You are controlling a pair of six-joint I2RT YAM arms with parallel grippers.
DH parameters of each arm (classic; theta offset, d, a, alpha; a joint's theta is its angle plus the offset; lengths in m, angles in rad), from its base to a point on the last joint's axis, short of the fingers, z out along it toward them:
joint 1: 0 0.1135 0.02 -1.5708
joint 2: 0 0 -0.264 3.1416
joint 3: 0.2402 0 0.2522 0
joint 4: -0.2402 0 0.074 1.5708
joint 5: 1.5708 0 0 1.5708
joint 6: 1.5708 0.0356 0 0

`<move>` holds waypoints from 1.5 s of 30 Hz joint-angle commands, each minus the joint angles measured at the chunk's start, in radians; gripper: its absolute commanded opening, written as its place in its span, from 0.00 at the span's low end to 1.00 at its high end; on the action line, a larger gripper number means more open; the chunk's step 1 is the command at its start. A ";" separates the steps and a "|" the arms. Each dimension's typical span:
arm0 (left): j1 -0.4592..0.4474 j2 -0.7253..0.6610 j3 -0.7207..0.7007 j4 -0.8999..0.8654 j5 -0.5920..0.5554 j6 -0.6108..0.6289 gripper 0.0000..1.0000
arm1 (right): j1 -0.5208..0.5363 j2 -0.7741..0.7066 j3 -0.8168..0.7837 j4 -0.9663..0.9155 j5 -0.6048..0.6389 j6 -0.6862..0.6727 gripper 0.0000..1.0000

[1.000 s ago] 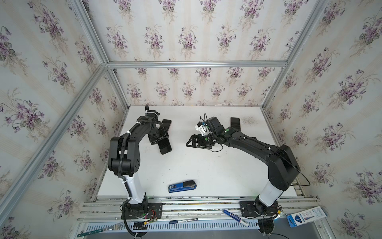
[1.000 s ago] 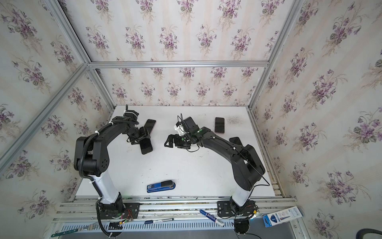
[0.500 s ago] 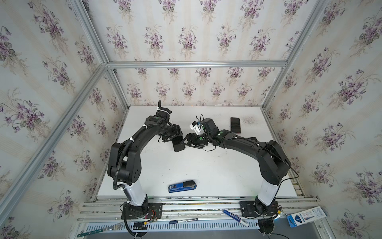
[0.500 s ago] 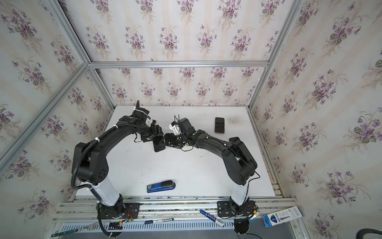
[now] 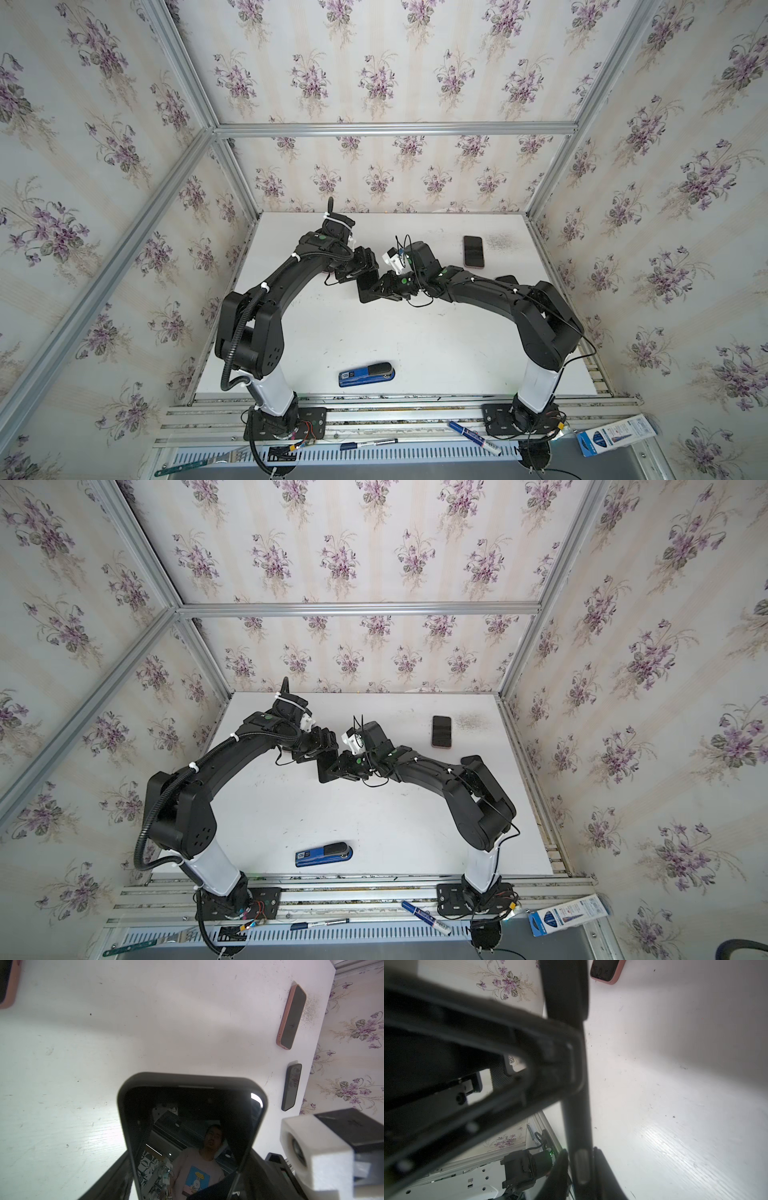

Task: Take the phone out of the phone case
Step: Pass the phone.

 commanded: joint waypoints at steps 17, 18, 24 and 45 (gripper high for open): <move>0.002 -0.132 0.096 0.136 0.120 0.001 1.00 | -0.004 -0.128 0.050 -0.210 0.070 -0.160 0.00; 0.006 -0.136 0.120 0.137 0.136 0.012 1.00 | -0.009 -0.147 0.061 -0.253 0.082 -0.185 0.00; 0.047 -0.133 0.253 0.140 0.235 0.070 1.00 | -0.113 -0.307 0.077 -0.405 0.147 -0.278 0.00; 0.065 -0.127 0.486 0.142 0.516 0.386 1.00 | -0.353 -0.550 0.012 -0.015 0.006 -0.629 0.00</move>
